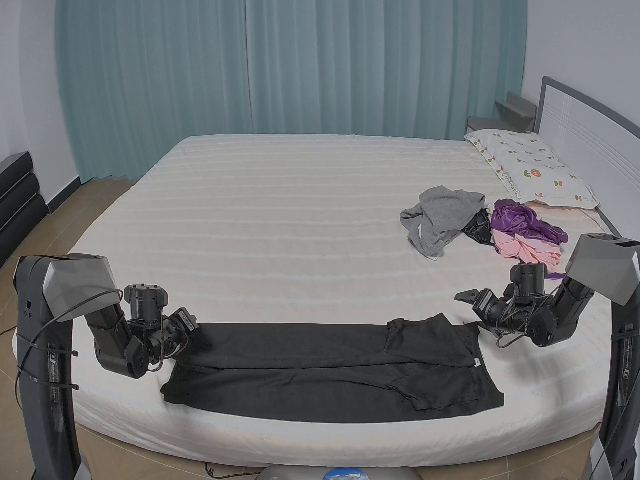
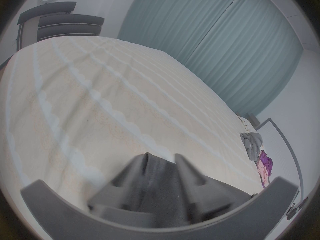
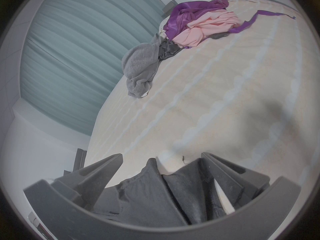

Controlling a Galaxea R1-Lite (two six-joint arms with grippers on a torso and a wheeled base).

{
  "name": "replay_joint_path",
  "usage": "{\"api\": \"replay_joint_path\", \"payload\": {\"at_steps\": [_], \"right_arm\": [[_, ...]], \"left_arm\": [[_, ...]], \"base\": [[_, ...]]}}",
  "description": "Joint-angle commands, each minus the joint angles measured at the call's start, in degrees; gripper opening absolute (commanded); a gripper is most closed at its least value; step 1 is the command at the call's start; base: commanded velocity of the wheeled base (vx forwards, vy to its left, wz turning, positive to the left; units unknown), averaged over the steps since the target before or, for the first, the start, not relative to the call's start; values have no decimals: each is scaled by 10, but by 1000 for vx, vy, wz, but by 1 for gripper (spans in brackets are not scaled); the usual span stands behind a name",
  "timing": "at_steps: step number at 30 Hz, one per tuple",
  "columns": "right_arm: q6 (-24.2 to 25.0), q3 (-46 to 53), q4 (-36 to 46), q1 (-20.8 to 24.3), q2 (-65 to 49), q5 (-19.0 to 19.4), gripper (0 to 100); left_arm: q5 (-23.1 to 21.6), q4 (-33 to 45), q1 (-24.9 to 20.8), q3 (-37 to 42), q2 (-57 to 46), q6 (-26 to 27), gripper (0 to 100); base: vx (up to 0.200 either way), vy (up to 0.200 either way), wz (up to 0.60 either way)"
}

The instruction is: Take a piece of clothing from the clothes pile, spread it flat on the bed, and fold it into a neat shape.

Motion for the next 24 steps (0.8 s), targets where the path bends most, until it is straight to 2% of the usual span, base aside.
{"api": "replay_joint_path", "payload": {"at_steps": [1,8,10,11,13,14,24], "right_arm": [[-6,-29,14,4,25,-3,100],[-25,-40,37,5,36,-5,100],[-32,-41,37,6,38,-12,100],[-46,-41,37,8,42,-32,100],[-49,-39,37,8,43,-36,100],[-49,-39,37,8,43,-36,0],[-45,-34,30,-3,36,-46,0]], "left_arm": [[13,-5,2,-3,5,-8,0],[20,-5,7,-11,5,-35,0],[20,-5,7,-11,5,-35,0],[21,-5,7,-11,5,-36,0],[20,-5,7,-11,5,-36,0],[21,-5,7,-11,5,-36,0],[21,-5,12,-10,5,-36,0]], "base": [[0,0,0],[0,0,0],[0,0,0],[0,0,0],[0,0,0],[0,0,0],[0,0,0]]}}
